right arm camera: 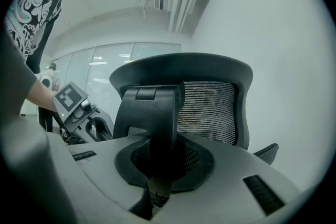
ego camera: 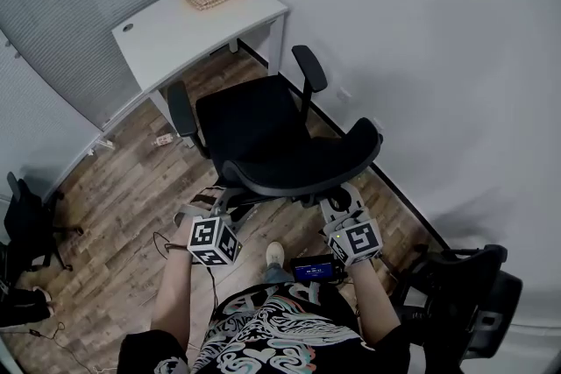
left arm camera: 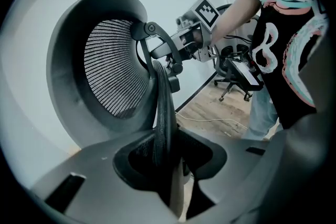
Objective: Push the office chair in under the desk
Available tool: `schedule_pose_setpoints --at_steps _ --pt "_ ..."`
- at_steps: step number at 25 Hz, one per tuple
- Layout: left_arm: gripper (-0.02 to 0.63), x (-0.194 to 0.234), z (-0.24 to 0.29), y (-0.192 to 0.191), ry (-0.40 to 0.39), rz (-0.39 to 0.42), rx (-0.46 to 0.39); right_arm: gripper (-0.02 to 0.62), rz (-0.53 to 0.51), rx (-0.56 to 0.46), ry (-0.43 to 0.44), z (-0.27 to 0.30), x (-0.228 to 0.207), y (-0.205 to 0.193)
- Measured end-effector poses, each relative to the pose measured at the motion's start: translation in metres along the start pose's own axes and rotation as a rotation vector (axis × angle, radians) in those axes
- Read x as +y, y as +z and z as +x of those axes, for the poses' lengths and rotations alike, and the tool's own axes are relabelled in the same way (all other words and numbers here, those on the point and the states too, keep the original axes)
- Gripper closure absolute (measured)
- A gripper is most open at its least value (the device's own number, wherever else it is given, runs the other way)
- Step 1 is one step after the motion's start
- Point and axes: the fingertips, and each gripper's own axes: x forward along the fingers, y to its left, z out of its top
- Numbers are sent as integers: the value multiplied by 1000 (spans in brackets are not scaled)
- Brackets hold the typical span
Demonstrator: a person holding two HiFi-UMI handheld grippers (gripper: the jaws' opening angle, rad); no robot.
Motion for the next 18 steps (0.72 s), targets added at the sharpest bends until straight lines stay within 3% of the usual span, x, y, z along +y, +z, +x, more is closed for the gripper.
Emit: schedule_pose_setpoints --at_steps 18 --pt "460 20 28 23 25 -90 37 540 -21 -30 61 16 -46 5"
